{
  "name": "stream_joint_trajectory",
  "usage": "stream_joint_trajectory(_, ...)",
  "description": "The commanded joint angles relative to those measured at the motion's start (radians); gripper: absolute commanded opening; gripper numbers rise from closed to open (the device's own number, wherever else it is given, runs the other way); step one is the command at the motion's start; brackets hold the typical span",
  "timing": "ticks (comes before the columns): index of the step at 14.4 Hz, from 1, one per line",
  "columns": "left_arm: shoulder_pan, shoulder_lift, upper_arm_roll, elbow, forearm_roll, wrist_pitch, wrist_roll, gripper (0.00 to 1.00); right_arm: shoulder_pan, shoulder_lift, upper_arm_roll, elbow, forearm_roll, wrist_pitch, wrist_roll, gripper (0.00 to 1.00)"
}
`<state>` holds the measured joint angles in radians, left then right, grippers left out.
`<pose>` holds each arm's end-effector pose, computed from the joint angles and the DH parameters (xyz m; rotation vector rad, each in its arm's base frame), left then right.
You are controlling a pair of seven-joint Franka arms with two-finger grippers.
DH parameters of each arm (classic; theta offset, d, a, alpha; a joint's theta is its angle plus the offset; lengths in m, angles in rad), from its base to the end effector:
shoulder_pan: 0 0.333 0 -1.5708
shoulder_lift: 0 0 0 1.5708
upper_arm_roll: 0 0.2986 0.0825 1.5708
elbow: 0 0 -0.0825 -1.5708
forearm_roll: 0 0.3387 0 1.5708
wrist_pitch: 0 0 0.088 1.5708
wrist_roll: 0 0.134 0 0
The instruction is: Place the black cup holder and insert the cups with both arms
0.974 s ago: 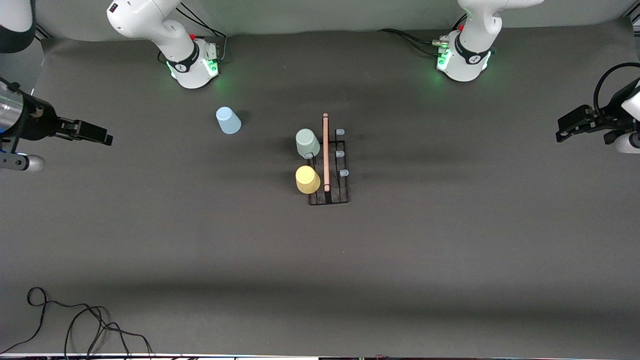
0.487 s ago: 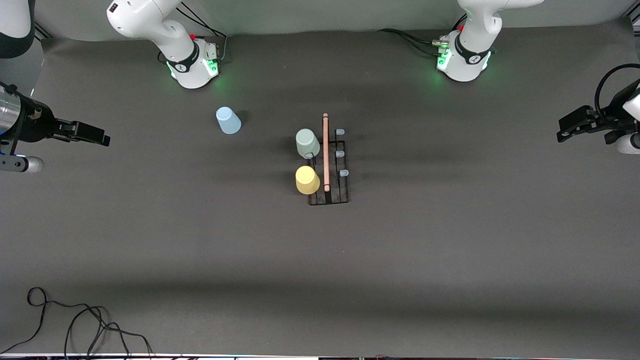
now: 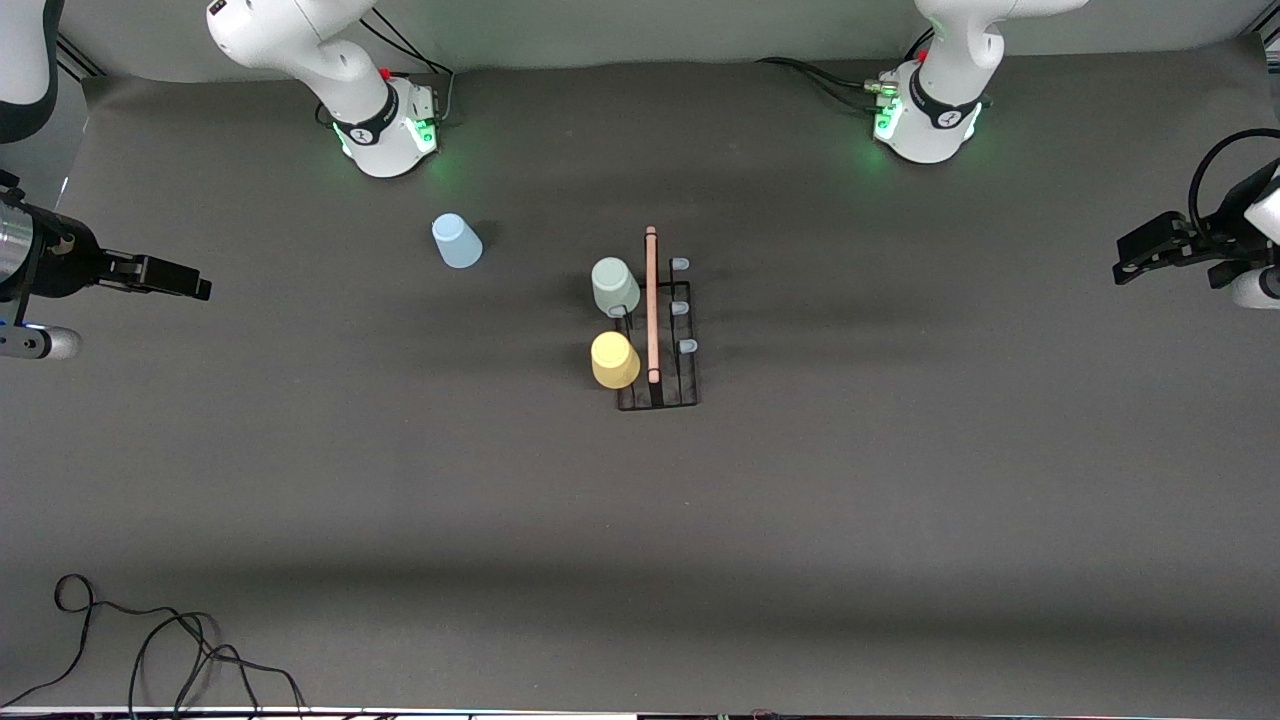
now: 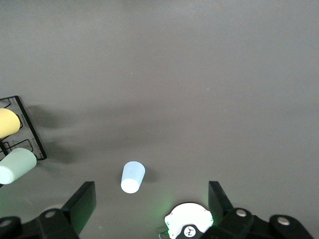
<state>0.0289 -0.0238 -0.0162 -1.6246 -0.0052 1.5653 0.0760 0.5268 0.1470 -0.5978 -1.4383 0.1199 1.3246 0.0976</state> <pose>0.4996 0.0056 0.5687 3.1332 -0.0991 -0.0553 0.5115 0.0027 0.5535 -3.0771 0.2434 0.3661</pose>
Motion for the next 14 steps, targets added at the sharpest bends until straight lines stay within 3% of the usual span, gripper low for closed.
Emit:
stream_joint_trajectory(1, -0.001, -0.016, 0.002, -0.011, 0.008, -0.007, 0.013, 1.0, -0.164, -0.033, 0.183, 0.01, -0.049, -0.019, -0.022, 1.0)
stream_joint_trajectory(3, -0.001, -0.018, 0.002, -0.011, 0.008, -0.01, 0.005, 1.0, -0.24, -0.053, 0.262, -0.017, -0.089, -0.013, -0.093, 1.0)
stream_joint_trajectory(6, -0.001, -0.018, 0.002, -0.009, 0.008, -0.008, 0.001, 1.0, -0.318, -0.087, 0.321, -0.051, -0.094, 0.019, -0.11, 1.0)
stream_joint_trajectory(8, -0.001, -0.018, 0.002, -0.009, 0.007, -0.004, 0.001, 1.0, -0.37, -0.144, 0.386, -0.135, -0.095, 0.086, -0.111, 1.0)
stream_joint_trajectory(10, -0.003, -0.016, 0.002, -0.009, 0.008, -0.002, 0.001, 1.0, -0.38, -0.2, 0.4, -0.227, -0.098, 0.16, -0.111, 1.0)
stream_joint_trajectory(14, -0.004, -0.016, 0.001, -0.012, 0.008, -0.002, -0.001, 1.0, -0.459, -0.198, 0.516, -0.226, -0.14, 0.173, -0.108, 1.0)
